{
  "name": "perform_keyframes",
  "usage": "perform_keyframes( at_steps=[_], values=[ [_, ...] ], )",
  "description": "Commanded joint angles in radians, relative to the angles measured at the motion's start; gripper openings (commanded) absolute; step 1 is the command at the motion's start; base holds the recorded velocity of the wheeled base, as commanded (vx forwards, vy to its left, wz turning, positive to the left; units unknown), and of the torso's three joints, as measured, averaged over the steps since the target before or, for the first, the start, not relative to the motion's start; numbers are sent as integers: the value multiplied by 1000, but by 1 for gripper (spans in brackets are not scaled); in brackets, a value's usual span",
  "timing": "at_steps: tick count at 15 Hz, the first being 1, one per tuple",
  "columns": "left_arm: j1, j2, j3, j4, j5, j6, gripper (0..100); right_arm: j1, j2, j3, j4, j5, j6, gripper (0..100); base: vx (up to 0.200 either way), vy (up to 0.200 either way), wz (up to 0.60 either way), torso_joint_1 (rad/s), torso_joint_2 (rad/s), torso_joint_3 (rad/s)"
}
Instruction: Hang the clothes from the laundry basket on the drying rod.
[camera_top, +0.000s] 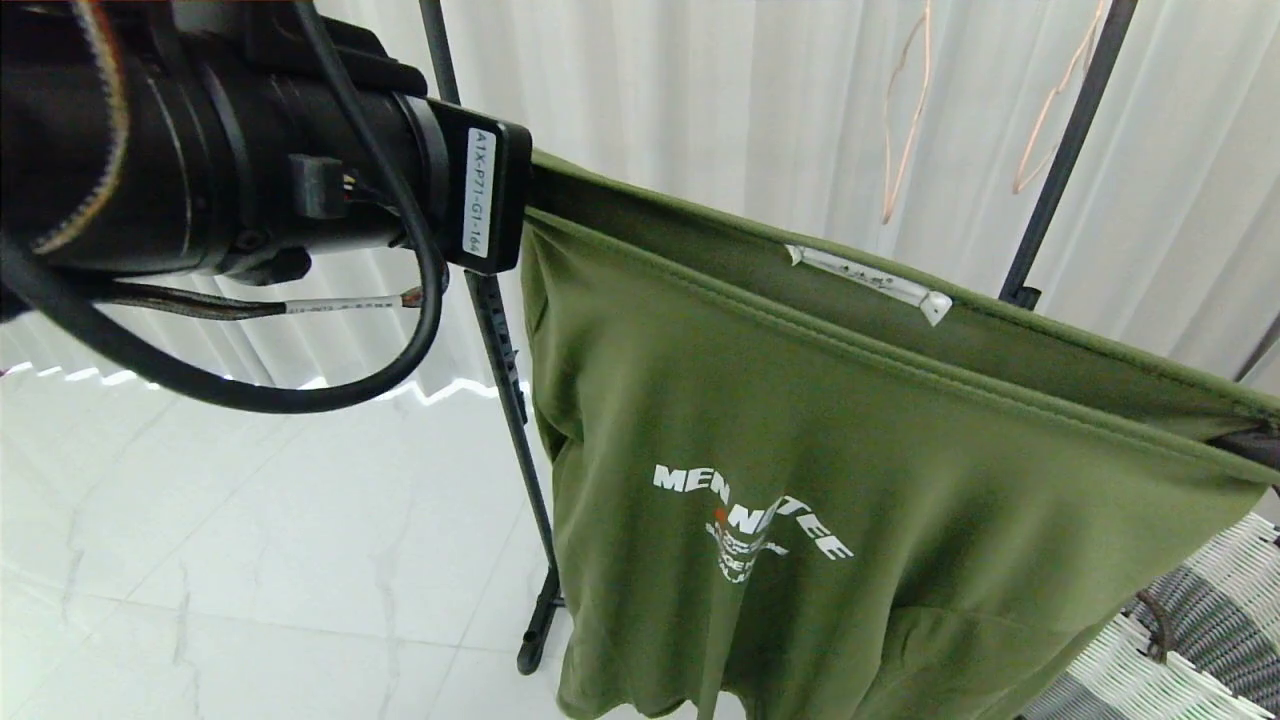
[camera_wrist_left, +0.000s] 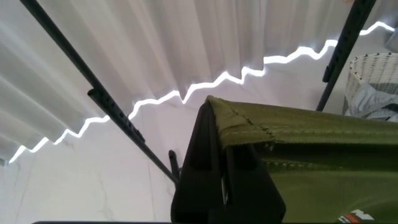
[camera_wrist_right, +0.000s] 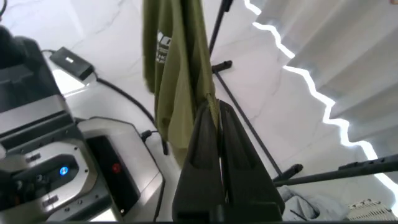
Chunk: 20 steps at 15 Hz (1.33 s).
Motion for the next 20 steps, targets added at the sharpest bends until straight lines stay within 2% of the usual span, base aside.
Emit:
perform_keyframes(
  at_steps=[1,3,4,6,7,9,12,14,18,20],
  values=[
    [3,23,3,1,-2,-5,0,9,-12,7,0,-1,-1,0,0,0,0,0,0,0],
    [3,18,15,1,3,-48,0,-2,-10,7,0,-20,-1,0,0,0,0,0,0,0],
    [5,14,23,11,6,-71,0,-16,-4,7,-2,-53,-1,0,0,0,0,0,0,0],
    [2,-43,67,106,7,-146,0,-53,50,1,-45,-237,1,0,0,0,0,0,0,0],
    [-5,-75,81,164,7,-183,0,-54,77,1,-102,-276,4,0,0,0,0,0,0,0],
    [-52,-135,116,241,6,-253,0,-56,146,5,-261,-287,16,0,0,0,0,0,0,0],
    [-193,-253,241,251,4,-244,0,-42,240,-15,-468,-271,21,0,0,0,0,0,0,0],
    [-279,-309,299,256,4,-220,0,-8,278,-62,-504,-262,22,0,0,0,0,0,0,0],
    [-416,-316,271,253,6,-218,0,15,311,-99,-500,-262,22,0,0,0,0,0,0,0],
    [-445,-332,273,258,20,-212,0,6,298,-94,-482,-274,22,0,0,0,0,0,0,0]
  ],
)
